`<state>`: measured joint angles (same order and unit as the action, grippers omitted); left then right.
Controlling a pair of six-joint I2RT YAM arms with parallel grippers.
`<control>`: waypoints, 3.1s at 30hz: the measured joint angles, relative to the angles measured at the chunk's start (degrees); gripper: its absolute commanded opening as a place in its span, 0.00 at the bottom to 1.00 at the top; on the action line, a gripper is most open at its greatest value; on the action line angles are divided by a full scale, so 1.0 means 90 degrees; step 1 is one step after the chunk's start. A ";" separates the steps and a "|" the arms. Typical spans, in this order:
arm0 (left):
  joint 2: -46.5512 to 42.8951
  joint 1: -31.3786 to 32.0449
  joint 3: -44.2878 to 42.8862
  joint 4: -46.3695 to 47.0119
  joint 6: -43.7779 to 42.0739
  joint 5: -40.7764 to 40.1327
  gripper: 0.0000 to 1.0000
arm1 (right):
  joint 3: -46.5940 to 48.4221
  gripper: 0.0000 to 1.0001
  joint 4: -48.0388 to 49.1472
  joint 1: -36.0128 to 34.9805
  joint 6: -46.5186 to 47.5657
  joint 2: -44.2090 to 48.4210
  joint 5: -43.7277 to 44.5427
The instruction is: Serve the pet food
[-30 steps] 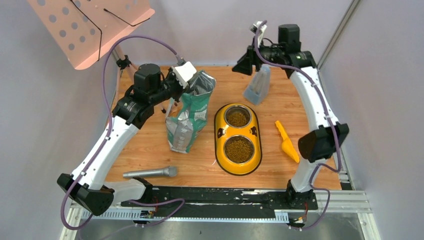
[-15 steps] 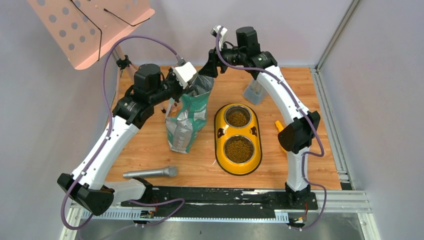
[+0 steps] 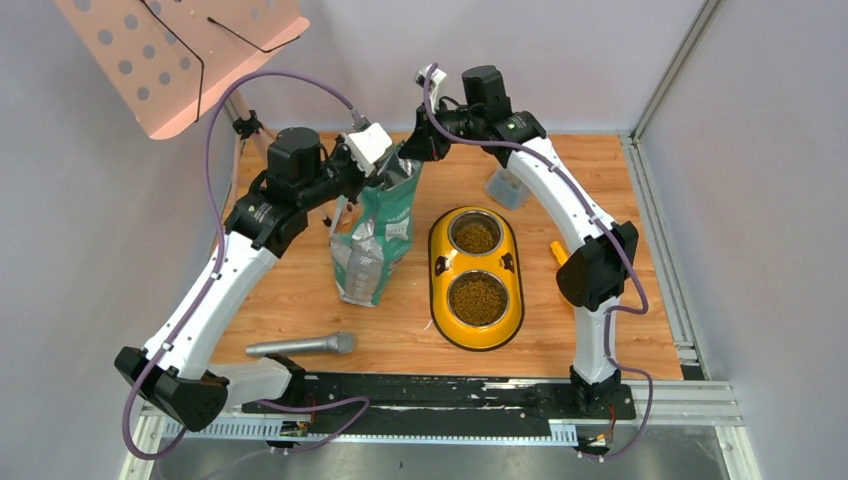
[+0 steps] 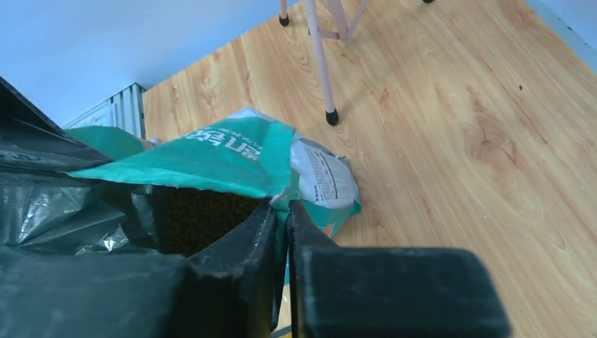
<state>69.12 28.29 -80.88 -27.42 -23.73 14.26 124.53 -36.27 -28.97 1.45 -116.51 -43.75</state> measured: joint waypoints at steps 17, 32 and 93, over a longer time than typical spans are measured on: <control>-0.0884 0.0024 -0.1290 -0.0588 0.0083 -0.0682 0.70 | 0.0367 0.00 -0.0036 -0.0257 -0.2025 0.0019 0.0971; -0.0748 0.0595 -0.0556 -0.2276 0.0304 0.0323 0.65 | 0.0588 0.00 -0.0095 -0.0415 -0.2448 -0.0085 0.1613; -0.1462 -0.0493 -0.0352 -0.2045 -0.0593 -0.0248 0.73 | -0.0338 0.63 0.1683 0.1736 -0.2169 0.1226 -0.2931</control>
<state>55.96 23.86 -84.05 -45.82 -29.06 12.03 121.49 -21.12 -13.34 -18.06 -105.47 -70.13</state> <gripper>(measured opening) 0.719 0.628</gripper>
